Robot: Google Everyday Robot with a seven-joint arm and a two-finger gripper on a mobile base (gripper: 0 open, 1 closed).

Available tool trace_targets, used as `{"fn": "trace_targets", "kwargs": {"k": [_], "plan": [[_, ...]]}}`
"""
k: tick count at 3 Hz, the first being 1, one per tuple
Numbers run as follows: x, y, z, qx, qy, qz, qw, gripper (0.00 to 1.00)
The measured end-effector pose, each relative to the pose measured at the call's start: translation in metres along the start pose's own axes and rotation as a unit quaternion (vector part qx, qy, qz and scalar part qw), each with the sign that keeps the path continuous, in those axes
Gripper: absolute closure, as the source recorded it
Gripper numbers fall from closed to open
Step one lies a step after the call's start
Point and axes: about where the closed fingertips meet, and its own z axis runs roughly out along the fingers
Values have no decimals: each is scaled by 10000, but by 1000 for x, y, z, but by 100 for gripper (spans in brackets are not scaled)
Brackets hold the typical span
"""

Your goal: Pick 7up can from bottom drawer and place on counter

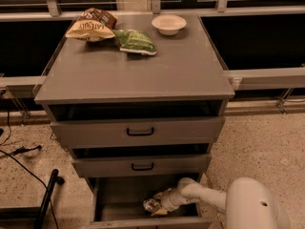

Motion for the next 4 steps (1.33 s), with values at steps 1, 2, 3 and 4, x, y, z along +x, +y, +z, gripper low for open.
{"fn": "trace_targets", "kwargs": {"k": [1, 2, 3, 4], "plan": [[0, 0, 0, -3, 6, -1, 10000, 71], [0, 0, 0, -3, 6, -1, 10000, 94], [0, 1, 0, -7, 1, 4, 10000, 100], [-6, -3, -4, -40, -15, 28, 10000, 100]]}}
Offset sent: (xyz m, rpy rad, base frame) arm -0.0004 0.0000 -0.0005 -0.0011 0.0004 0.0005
